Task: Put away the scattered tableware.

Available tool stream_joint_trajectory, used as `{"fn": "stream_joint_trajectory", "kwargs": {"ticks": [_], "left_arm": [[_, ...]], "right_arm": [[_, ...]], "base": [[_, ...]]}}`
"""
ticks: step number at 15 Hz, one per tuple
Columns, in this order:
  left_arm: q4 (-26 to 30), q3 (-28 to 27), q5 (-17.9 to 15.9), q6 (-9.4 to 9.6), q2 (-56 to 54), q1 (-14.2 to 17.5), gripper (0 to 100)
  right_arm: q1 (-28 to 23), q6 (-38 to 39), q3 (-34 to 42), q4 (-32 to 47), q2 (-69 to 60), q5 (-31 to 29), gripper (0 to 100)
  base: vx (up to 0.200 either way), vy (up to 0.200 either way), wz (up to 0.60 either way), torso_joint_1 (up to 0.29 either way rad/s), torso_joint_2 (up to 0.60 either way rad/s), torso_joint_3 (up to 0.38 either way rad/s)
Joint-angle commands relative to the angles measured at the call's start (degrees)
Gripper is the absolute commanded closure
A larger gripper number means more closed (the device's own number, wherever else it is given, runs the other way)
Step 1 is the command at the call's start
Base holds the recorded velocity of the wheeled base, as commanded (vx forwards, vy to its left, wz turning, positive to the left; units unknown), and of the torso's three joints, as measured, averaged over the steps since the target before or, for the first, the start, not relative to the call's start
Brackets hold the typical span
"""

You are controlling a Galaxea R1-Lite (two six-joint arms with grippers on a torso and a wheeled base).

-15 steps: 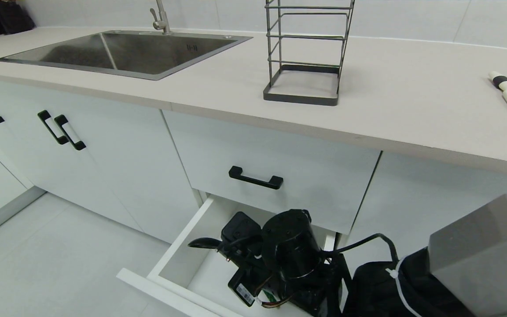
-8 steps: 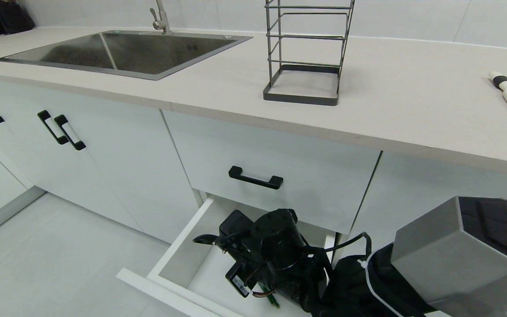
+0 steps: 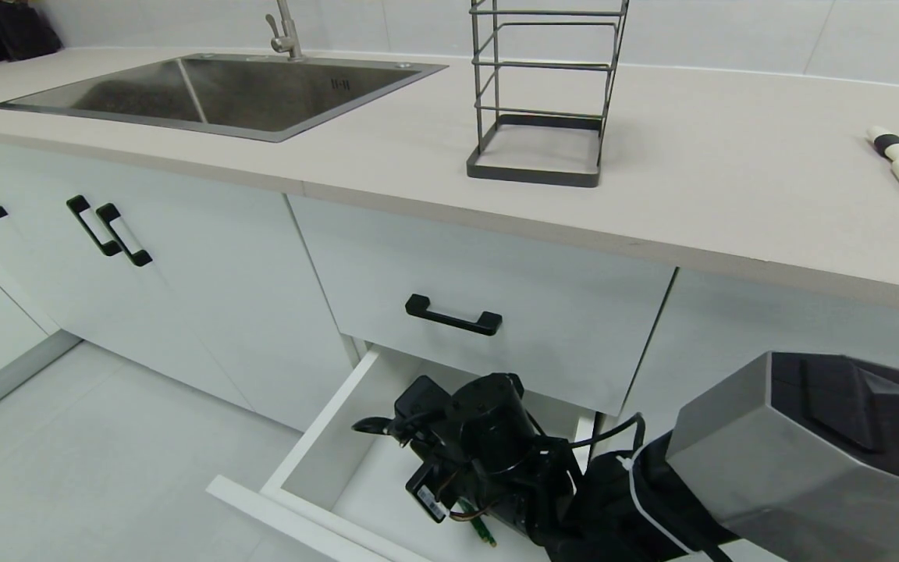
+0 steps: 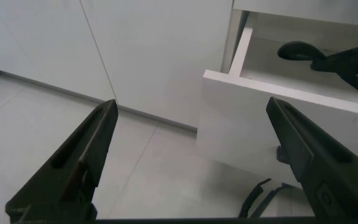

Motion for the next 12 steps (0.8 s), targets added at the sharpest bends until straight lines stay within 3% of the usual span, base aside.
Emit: {"fn": "stream_joint_trajectory", "kwargs": {"ticks": [1, 12], "left_arm": [[-0.02, 0.02, 0.0, -0.01, 0.0, 0.04, 0], [-0.02, 0.02, 0.0, -0.01, 0.0, 0.04, 0]], "right_arm": [[-0.64, -0.07, -1.18, 0.02, 2.25, 0.01, 100], [-2.92, 0.01, -5.58, 1.07, 7.87, 0.01, 100]], "base": [[0.0, 0.0, 0.0, 0.0, 0.0, 0.0], [0.0, 0.0, 0.0, 0.0, 0.0, 0.0]]}}
